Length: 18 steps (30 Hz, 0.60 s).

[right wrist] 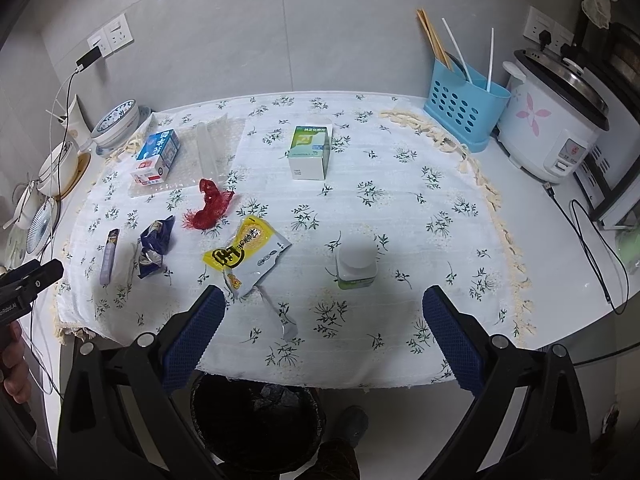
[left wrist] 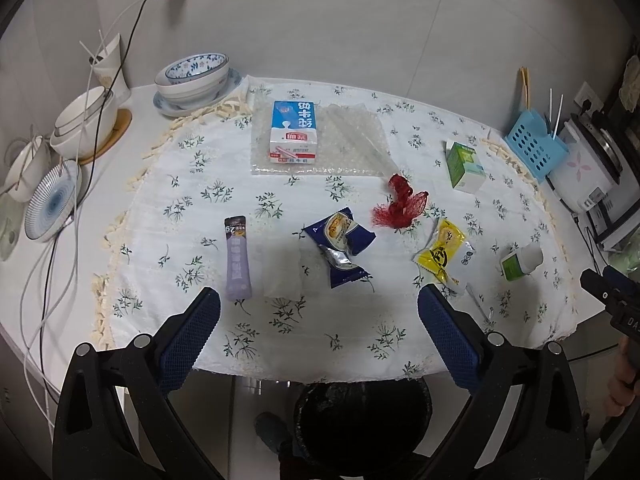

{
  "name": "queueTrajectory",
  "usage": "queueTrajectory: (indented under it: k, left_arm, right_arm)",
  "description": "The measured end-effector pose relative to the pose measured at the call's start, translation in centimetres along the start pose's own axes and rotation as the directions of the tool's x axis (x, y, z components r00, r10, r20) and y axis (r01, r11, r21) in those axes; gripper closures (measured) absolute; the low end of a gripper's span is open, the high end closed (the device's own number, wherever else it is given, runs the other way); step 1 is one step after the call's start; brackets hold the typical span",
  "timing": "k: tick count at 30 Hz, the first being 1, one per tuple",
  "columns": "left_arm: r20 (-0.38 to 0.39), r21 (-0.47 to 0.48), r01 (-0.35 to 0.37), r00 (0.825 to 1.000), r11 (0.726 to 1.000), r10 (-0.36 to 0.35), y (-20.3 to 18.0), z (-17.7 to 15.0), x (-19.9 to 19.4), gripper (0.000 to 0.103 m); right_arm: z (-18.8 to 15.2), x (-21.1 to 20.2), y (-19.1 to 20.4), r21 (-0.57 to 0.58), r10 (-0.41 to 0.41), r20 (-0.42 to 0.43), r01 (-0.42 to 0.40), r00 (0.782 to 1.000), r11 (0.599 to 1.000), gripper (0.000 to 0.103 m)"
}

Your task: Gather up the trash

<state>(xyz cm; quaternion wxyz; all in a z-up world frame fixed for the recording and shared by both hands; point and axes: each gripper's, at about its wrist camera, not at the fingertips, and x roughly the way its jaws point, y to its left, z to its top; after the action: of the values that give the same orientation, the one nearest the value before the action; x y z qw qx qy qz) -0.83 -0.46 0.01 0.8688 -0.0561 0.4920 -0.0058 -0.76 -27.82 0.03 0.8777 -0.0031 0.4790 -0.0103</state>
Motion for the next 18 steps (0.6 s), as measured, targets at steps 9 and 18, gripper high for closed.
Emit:
queueTrajectory:
  k: [9, 18]
  left_arm:
    - [-0.004, 0.005, -0.013, 1.000, 1.000, 0.013, 0.11, -0.08, 0.03, 0.006]
    - [-0.011, 0.007, -0.030, 0.999, 1.000, 0.030, 0.42, 0.05, 0.11, 0.006]
  right_arm:
    - [-0.07, 0.02, 0.32, -0.002, 0.003, -0.003, -0.003, 1.000, 1.000, 0.008]
    - [-0.05, 0.11, 0.35, -0.001, 0.004, -0.005, -0.004, 1.000, 1.000, 0.008]
